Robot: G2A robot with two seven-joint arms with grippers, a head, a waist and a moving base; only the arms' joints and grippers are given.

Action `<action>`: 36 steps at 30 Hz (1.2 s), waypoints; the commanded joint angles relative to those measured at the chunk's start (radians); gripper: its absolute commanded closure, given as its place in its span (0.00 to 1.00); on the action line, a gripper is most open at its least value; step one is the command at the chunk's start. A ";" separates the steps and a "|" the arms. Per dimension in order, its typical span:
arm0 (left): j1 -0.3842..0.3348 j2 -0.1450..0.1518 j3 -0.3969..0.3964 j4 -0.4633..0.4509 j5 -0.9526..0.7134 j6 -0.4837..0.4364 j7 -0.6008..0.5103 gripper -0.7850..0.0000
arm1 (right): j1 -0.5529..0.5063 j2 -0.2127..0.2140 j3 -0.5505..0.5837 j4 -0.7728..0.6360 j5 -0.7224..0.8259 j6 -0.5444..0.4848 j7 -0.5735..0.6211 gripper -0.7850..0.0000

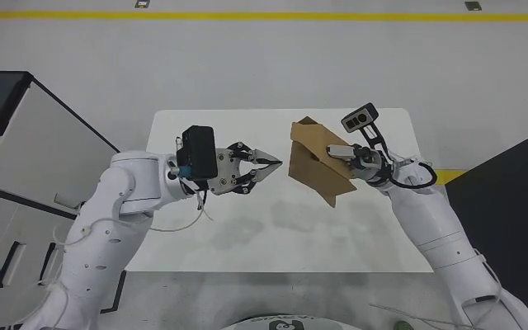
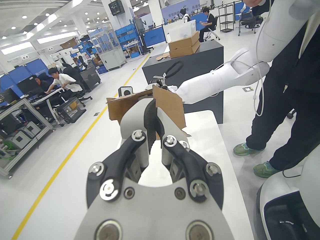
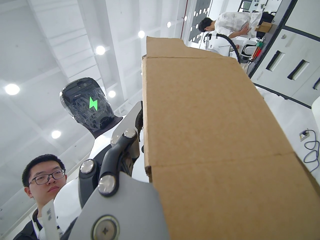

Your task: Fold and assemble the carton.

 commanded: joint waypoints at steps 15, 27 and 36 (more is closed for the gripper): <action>-0.025 -0.007 0.053 0.019 0.005 0.048 -0.023 1.00 | -0.018 -0.015 0.004 -0.032 -0.019 -0.005 0.003 1.00; -0.046 -0.010 0.083 0.040 -0.009 0.030 -0.025 1.00 | -0.020 -0.027 0.010 -0.038 -0.013 -0.027 0.036 1.00; -0.042 -0.006 0.048 0.051 0.000 0.043 -0.035 1.00 | -0.029 -0.031 0.026 -0.026 -0.037 -0.019 0.030 1.00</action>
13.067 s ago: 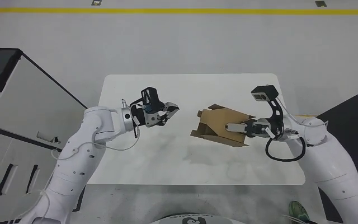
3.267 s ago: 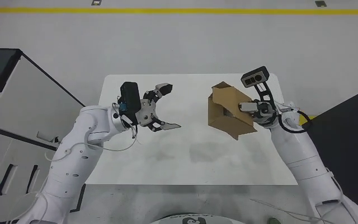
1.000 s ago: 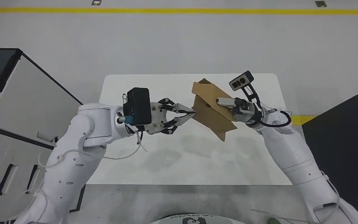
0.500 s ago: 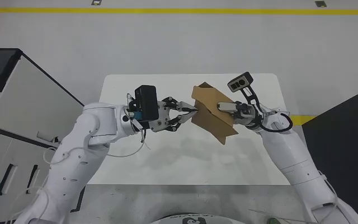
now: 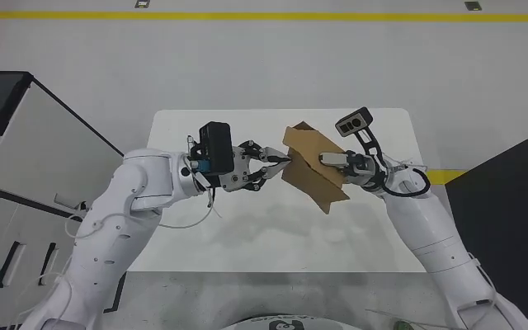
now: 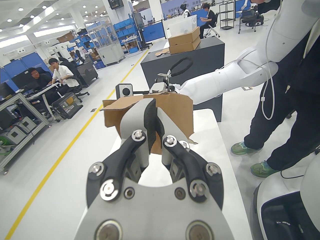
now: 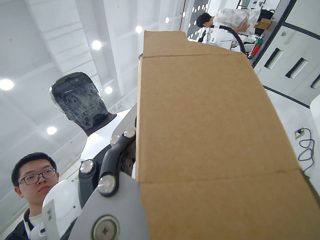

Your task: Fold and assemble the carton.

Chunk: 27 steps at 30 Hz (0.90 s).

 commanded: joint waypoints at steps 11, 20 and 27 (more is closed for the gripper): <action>0.020 0.007 -0.039 0.000 0.043 0.015 -0.010 1.00 | -0.015 -0.001 0.021 -0.001 -0.008 0.033 0.067 1.00; 0.004 0.001 -0.006 -0.003 0.033 0.023 0.023 1.00 | -0.011 -0.006 -0.002 0.010 -0.050 0.091 0.064 1.00; -0.011 -0.003 0.023 -0.005 0.031 0.020 0.021 1.00 | 0.011 -0.008 -0.023 0.023 -0.116 0.129 0.052 1.00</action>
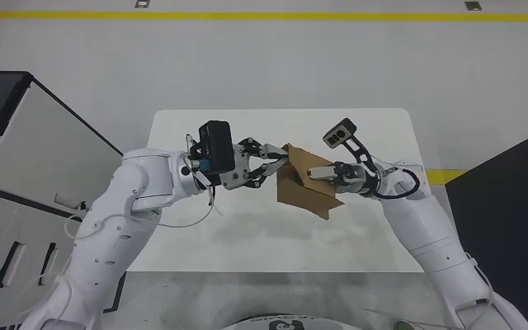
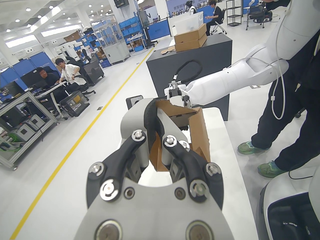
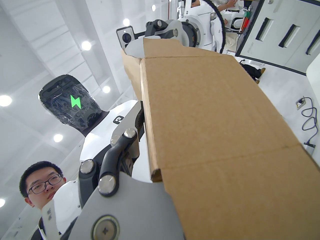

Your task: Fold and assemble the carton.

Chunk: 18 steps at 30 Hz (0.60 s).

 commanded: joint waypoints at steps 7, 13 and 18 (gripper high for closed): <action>-0.027 -0.005 0.035 0.010 0.016 -0.012 -0.008 1.00 | 0.013 -0.001 -0.009 0.005 -0.044 0.026 -0.009 1.00; -0.049 -0.010 0.069 0.026 0.024 -0.018 -0.021 1.00 | 0.020 -0.003 -0.013 0.012 -0.058 0.033 -0.011 1.00; -0.061 -0.012 0.072 0.041 0.019 -0.009 -0.018 1.00 | 0.023 -0.004 -0.012 0.022 -0.061 0.031 -0.011 1.00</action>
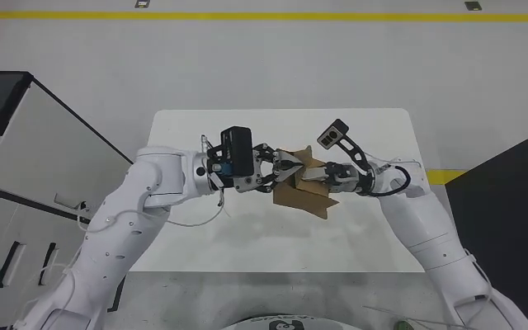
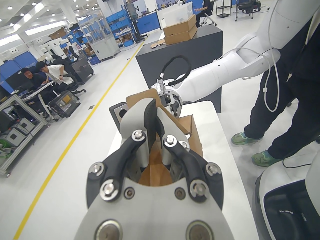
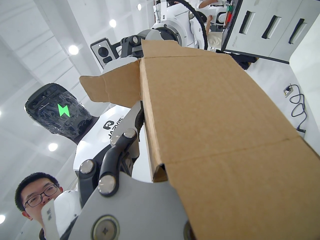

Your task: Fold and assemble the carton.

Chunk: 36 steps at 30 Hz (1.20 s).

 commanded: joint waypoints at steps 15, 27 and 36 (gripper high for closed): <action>0.031 0.015 -0.117 -0.025 0.004 0.017 0.009 1.00 | -0.041 0.001 0.086 0.053 0.134 -0.074 0.014 1.00; 0.041 0.005 -0.031 -0.035 -0.035 0.020 0.013 1.00 | -0.043 -0.009 0.087 0.038 0.154 -0.094 -0.007 1.00; 0.004 -0.009 0.039 -0.005 -0.026 0.029 0.010 1.00 | -0.041 -0.015 0.086 0.027 0.164 -0.092 0.013 1.00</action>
